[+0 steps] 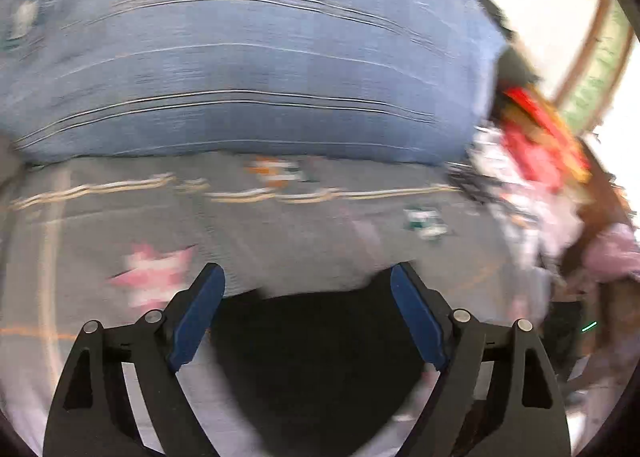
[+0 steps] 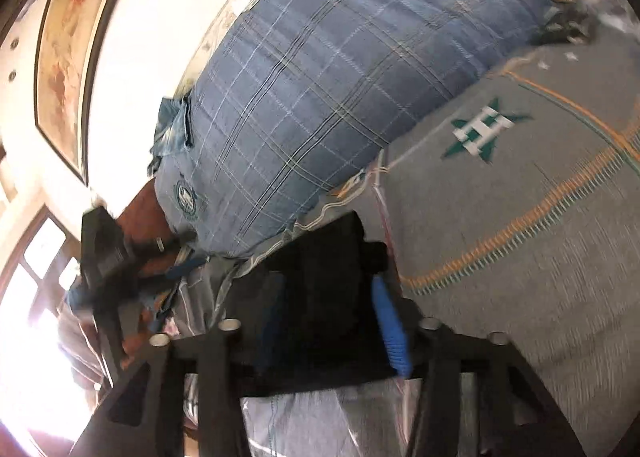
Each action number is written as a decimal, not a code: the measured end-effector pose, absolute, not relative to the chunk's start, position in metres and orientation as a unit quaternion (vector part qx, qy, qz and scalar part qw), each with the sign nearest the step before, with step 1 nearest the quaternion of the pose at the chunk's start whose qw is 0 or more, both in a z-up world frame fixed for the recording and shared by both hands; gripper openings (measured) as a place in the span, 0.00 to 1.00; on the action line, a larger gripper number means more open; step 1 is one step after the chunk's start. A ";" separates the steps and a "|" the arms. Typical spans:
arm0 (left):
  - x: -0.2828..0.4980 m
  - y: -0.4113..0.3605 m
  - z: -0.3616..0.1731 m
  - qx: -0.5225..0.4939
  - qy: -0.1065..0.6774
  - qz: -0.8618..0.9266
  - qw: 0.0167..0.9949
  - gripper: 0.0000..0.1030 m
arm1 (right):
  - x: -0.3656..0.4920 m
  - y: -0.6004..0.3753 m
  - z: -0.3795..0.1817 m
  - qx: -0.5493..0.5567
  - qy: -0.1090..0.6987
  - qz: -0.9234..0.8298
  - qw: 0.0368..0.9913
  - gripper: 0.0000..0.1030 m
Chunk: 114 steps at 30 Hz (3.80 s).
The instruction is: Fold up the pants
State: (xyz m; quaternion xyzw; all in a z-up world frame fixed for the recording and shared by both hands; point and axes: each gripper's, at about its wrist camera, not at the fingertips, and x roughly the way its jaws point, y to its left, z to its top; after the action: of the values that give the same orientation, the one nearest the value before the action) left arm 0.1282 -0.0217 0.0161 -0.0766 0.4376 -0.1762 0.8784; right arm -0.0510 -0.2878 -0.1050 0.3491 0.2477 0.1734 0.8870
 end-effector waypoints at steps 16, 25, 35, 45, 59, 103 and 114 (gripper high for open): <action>0.149 -0.019 -0.089 -0.149 0.519 -0.071 0.838 0.84 | 0.021 -0.228 -0.119 0.139 0.358 0.129 0.914 0.10; 0.119 -0.020 -0.055 -0.092 0.476 -0.056 0.873 0.83 | -0.007 -0.238 -0.091 0.182 0.335 0.139 0.914 0.19; 0.106 -0.007 -0.042 -0.097 0.483 -0.058 0.869 0.83 | -0.018 -0.238 -0.086 0.184 0.351 0.125 0.910 0.39; 0.090 0.013 -0.086 -0.184 0.556 -0.057 0.809 0.84 | -0.007 -0.218 -0.109 0.142 0.392 0.132 0.900 0.52; 0.077 -0.002 -0.095 -0.157 0.547 -0.086 0.818 0.86 | -0.032 -0.210 -0.104 0.040 0.381 0.117 0.916 0.28; 0.132 0.034 -0.073 -0.252 0.544 -0.130 0.790 0.67 | 0.023 -0.248 -0.089 0.191 0.357 0.135 0.905 0.26; 0.108 0.041 -0.086 -0.271 0.554 -0.136 0.775 0.71 | 0.002 -0.268 -0.095 0.234 0.363 0.132 0.892 0.45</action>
State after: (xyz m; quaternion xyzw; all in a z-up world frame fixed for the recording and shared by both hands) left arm 0.1079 0.0414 -0.0864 -0.2709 0.5541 -0.1364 0.7752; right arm 0.0018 -0.2679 -0.0947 0.2342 0.3630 0.1324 0.8921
